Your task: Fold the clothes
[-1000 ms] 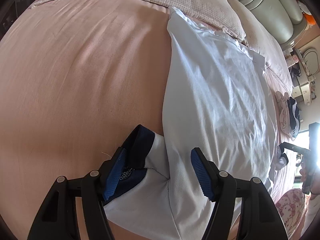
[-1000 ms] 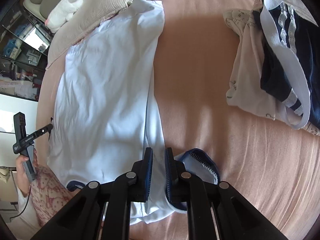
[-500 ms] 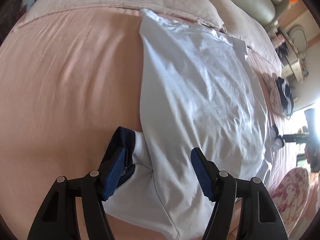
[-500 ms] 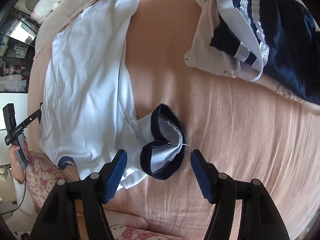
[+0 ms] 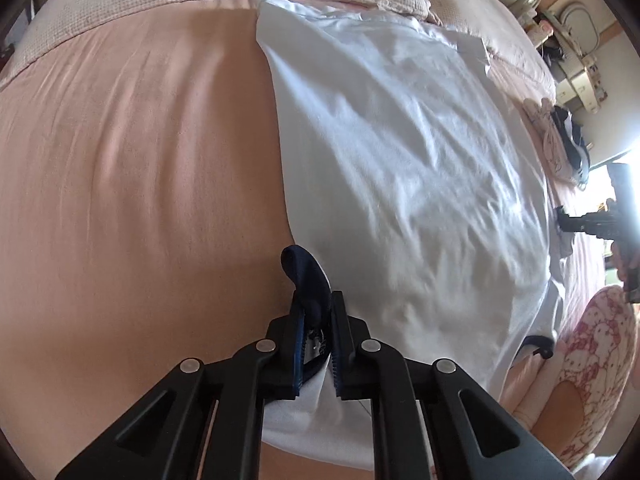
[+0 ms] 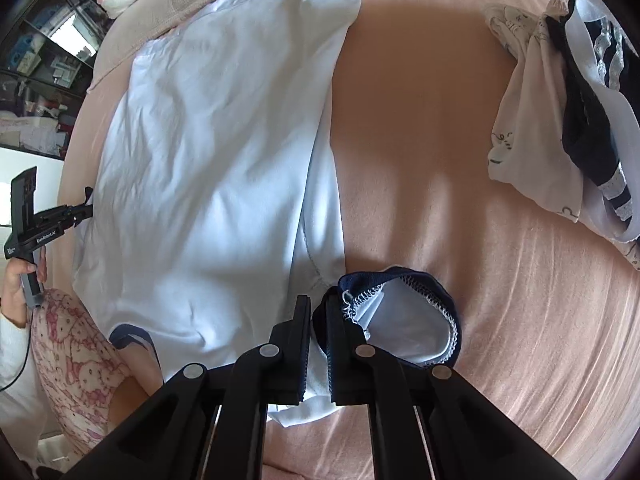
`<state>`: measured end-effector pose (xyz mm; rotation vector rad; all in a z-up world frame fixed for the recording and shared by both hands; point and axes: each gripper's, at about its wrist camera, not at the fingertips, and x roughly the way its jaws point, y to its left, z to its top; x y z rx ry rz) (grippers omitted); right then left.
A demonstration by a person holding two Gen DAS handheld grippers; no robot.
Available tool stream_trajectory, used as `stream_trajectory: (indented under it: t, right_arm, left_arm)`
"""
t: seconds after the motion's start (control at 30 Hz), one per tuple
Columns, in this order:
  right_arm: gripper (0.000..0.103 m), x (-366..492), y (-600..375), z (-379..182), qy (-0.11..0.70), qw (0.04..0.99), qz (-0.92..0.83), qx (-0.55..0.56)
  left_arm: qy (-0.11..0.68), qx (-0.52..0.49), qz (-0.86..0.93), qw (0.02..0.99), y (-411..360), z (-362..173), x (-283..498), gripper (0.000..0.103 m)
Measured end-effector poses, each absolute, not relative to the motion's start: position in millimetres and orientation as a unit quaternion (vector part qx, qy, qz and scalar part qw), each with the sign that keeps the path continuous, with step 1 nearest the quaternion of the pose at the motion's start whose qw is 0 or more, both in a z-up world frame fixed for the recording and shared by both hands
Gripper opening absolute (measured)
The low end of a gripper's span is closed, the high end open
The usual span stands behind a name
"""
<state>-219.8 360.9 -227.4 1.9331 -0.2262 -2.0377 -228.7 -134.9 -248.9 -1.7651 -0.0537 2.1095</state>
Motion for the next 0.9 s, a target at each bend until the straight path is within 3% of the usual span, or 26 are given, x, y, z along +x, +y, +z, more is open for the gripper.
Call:
stream_trajectory:
  t: [0.3,0.4,0.47,0.53,0.57,0.77,0.83,0.9]
  right_arm:
    - [0.005,-238,396,-222,-0.14,0.115,-0.759,0.625]
    - [0.007,-235,361,-227,-0.144,0.153,-0.73,0.651]
    - [0.024,-226,350,-225,-0.09,0.17,-0.712,0.675]
    - [0.065,-213,347,-225,-0.016,0.168,-0.703,0.691]
    - [0.067,-208,348,-225,0.009,0.166,-0.701,0.693]
    - [0.064,-198,356,-231,0.033,0.176,-0.727,0.663]
    - [0.035,-200,352,-236,0.052,0.172,-0.742,0.646]
    - [0.035,-208,360,-234,0.042,0.152,-0.773,0.614]
  left_arm:
    - [-0.018,-0.613,0.782,0.112,-168,-219,-232,0.009]
    - [-0.017,-0.6,0.782,0.166,-140,-209,-219,0.01]
    - [0.011,-0.596,0.774,0.211,-97,-210,-210,0.01]
    - [0.046,-0.595,0.758,0.261,-46,-215,-200,0.01]
    - [0.064,-0.594,0.749,0.288,-18,-219,-196,0.01]
    - [0.081,-0.585,0.698,0.405,123,-243,-187,0.01]
    - [0.082,-0.579,0.697,0.416,149,-246,-183,0.01]
    - [0.081,-0.576,0.689,0.432,177,-250,-186,0.01]
